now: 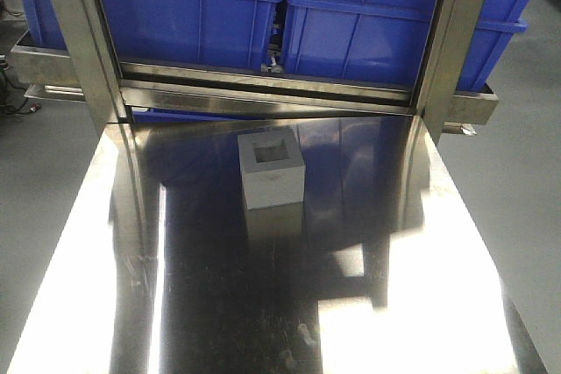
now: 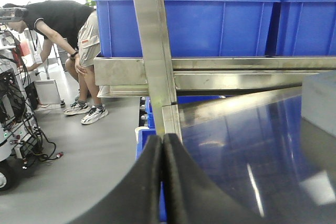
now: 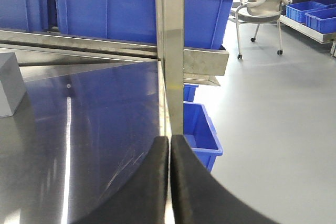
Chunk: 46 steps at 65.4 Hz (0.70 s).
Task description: Sort gray base to blue bin
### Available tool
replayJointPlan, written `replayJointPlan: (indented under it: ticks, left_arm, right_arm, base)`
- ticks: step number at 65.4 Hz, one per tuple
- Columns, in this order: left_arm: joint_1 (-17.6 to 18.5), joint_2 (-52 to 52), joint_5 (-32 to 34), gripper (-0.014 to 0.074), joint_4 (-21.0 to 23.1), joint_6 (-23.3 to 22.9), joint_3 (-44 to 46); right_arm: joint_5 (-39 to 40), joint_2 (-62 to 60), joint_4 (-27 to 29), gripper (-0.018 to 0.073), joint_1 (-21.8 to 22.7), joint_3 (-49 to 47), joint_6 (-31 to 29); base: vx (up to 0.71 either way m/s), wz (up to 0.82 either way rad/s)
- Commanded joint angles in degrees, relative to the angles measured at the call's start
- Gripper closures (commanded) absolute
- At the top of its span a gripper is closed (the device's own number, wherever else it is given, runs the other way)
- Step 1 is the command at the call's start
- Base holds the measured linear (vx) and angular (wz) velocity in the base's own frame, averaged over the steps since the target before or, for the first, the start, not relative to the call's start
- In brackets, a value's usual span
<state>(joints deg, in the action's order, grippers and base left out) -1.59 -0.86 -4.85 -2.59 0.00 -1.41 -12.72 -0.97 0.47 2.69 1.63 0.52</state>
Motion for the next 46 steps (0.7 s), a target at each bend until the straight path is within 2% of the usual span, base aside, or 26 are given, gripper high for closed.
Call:
replayJointPlan:
  ticks: [1,10,18,33,38,46]
  left_arm:
    - [0.1,-0.4,4.9,0.0603,0.2,-1.1,3.2]
    - [0.1,3.3,1.9,0.0603,0.1,-1.1,9.3]
    - [0.1,12.2,-3.5,0.0603,0.1,-1.1,18.9]
    - [0.1,31.7,-17.9,0.0603,0.1,-1.1,36.9]
    - [0.1,35.2,-20.4,0.0603,0.2,-1.1,39.9]
    - [0.1,37.2,-20.5,0.0602,0.2,-1.1,41.0]
  right_arm:
    - [4.3,0.0,-0.5,0.0564,0.0,0.0,-0.5]
    - [4.3,0.0,-0.5,0.0564,0.0,0.0,-0.5]
    - [4.3,0.0,-0.5,0.0564,0.0,0.0,-0.5]
    - [4.3,0.0,-0.5,0.0564,0.0,0.0,-0.5]
    - [4.3,0.0,-0.5,0.0564,0.0,0.0,-0.5]
    - [4.3,0.0,-0.5,0.0564,0.0,0.0,-0.5]
  base:
    - [0.00,0.00]
    - [0.00,0.00]
    - [0.00,0.00]
    - [0.00,0.00]
    - [0.00,0.00]
    - [0.00,0.00]
